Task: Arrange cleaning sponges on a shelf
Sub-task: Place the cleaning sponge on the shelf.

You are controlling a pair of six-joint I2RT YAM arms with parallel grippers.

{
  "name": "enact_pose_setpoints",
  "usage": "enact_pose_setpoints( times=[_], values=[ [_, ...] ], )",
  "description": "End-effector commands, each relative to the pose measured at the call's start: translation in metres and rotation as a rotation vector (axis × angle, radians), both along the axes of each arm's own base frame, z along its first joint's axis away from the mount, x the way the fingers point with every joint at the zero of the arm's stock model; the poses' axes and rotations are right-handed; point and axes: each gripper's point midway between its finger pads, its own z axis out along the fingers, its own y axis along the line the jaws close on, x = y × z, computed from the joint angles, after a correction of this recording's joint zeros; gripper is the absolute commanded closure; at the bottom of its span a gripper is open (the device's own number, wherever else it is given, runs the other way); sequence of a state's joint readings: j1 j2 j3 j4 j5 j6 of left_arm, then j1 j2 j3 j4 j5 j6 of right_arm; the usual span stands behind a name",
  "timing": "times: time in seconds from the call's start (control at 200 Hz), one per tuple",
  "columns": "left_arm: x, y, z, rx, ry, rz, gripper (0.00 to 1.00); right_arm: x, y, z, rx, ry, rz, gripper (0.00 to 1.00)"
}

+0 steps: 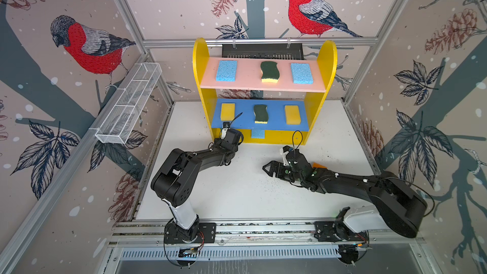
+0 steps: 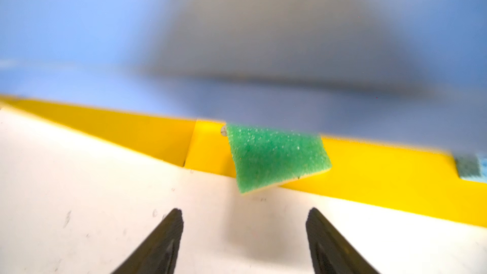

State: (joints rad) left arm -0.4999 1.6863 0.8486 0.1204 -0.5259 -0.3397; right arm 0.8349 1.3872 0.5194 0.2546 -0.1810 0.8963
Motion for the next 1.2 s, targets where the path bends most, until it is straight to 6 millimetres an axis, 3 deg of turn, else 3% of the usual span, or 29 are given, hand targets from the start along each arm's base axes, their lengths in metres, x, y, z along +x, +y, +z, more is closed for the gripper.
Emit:
enact_pose_setpoints(
  times=[0.0,0.245,0.495,0.675,0.905,1.196],
  values=[
    [-0.006,0.000,0.011,-0.012,-0.014,-0.020,0.25,0.004,0.002,0.009,0.004,-0.041,-0.012,0.07],
    [-0.026,0.008,0.034,-0.042,-0.048,-0.028,0.25,0.000,0.015,0.020,0.025,-0.078,0.009,0.08],
    [-0.056,0.028,0.054,-0.069,-0.075,0.016,0.25,-0.002,0.039,0.029,0.084,-0.095,0.040,0.13],
    [-0.078,0.036,0.065,-0.125,-0.078,0.024,0.26,-0.004,0.063,0.035,0.187,-0.081,0.073,0.28],
    [-0.103,0.050,0.074,-0.174,-0.120,0.052,0.26,-0.003,0.096,0.029,0.257,-0.037,0.100,0.61],
    [-0.121,0.062,0.078,-0.236,-0.133,0.108,0.27,0.013,0.139,0.016,0.343,0.003,0.091,0.84]
  ],
)
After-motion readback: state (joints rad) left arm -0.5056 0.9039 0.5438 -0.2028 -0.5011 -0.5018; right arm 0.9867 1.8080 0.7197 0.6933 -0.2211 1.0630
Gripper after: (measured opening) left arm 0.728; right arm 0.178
